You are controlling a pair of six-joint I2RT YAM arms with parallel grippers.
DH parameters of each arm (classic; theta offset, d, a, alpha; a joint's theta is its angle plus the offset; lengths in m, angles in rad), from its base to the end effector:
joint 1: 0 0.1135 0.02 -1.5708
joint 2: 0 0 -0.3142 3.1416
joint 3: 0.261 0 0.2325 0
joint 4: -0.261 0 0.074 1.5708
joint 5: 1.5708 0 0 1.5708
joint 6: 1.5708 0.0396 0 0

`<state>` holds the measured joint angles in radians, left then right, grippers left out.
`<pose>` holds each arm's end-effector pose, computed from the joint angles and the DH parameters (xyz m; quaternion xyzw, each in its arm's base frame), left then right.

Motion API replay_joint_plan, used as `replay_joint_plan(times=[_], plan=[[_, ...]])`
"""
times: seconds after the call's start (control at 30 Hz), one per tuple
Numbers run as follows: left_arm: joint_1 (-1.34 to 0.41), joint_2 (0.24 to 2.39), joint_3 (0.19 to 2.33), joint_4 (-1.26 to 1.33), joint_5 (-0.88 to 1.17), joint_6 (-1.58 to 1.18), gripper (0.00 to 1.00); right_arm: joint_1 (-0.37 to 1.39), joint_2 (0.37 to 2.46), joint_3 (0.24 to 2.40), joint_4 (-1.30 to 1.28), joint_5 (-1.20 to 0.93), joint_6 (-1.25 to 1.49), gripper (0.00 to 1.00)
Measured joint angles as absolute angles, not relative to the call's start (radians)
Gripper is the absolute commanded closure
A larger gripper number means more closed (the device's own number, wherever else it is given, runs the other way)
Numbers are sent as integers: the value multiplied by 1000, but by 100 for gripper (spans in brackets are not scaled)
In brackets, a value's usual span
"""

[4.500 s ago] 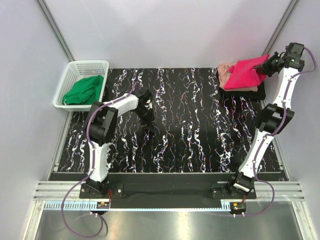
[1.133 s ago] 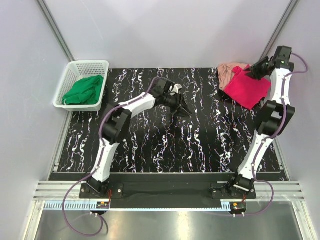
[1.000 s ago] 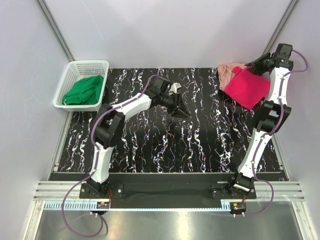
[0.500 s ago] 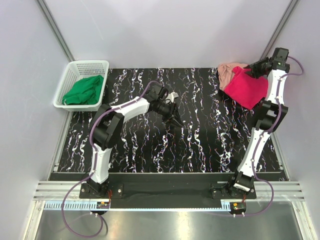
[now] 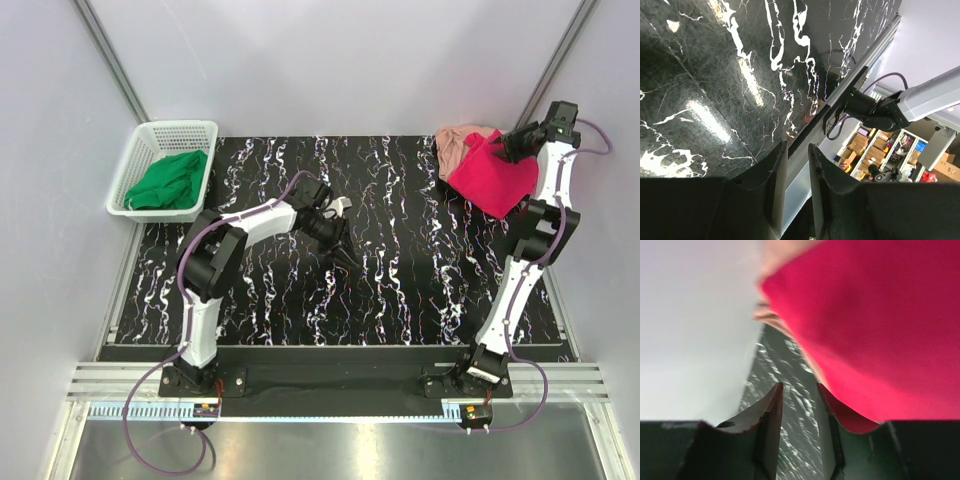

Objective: Fold and stack the t-shirts
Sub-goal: Neatly place the folded tshirt to the corner

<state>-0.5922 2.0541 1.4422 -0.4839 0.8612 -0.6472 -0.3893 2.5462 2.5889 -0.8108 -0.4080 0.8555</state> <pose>0.3400 -0.2649 0.2230 -0.0739 -0.8856 0.4544 0.0616 0.5438 -0.2061 0.2826 0.4612 0.7785 0.2698 0.3291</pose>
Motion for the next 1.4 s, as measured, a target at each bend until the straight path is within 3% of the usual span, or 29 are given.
replay_joint_plan(times=[0.27,0.43,0.8,1.2,1.4], plan=[[-583,2054,1443,-485,848,-648,74,-428,2317,2145,-827,-334,804,57],[-581,2054,1475,-539,815,-641,72,-462,2137,1870,-744,-407,796,57],[-568,1975,1516,-675,616,-629,71,-475,1752,1528,-753,-391,677,54],[-565,1857,1524,-773,455,-661,71,-493,1802,1452,-696,-456,640,53],[-565,1786,1492,-781,416,-683,70,-584,1914,1479,-670,-481,630,52]])
